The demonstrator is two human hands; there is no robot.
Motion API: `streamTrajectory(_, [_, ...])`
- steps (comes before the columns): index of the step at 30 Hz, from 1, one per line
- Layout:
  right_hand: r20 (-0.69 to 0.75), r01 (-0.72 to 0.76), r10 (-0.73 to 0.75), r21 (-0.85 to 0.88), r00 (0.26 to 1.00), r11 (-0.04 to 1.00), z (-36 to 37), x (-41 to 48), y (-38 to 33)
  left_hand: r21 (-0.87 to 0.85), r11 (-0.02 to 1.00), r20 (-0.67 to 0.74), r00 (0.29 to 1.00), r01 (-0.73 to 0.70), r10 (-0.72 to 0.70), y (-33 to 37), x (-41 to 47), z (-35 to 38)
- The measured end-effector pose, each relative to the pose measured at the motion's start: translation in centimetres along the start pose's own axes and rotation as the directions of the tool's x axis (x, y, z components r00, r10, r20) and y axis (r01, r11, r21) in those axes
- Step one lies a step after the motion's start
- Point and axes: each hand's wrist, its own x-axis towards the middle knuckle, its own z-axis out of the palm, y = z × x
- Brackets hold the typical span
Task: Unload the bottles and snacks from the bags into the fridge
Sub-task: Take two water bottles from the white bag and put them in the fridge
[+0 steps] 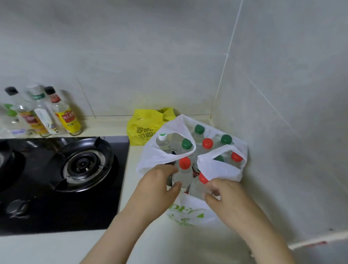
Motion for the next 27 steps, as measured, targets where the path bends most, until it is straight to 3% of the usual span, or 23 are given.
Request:
streamTrajectory(2, [0.053, -0.034, 0.036, -0.035, 0.998, 0.999, -0.4, 0.5, 0.4, 0.031, 0.999, 0.041, 0.999, 0.016, -0.017, -0.3, 0.8, 0.6])
streamTrajectory(6, [0.012, -0.046, 0.047, -0.043, 0.999, 0.998, -0.6, 1.4, 1.2, 0.023, 1.000, 0.047, 0.999, 0.017, -0.018, -0.7, 2.1, 1.4])
streamTrajectory(13, [-0.074, -0.145, 0.149, 0.064, 0.986, 0.987, -0.8, 2.5, 2.0, -0.028, 0.998, -0.023, 0.998, -0.061, 0.061, -2.4, 5.0, 1.4])
streamTrajectory(17, [-0.147, -0.166, 0.186, 0.135, 0.971, 0.977, -0.7, 2.7, 2.2, -0.021, 1.000, -0.121, 0.993, -0.002, 0.000, -3.9, 6.0, 0.4])
streamTrajectory(27, [-0.191, -0.143, 0.179, 0.189, 0.965, 0.972, 1.5, 3.6, 1.5, -0.092, 0.991, -0.016, 0.996, -0.093, 0.092, -4.3, 7.3, 1.7])
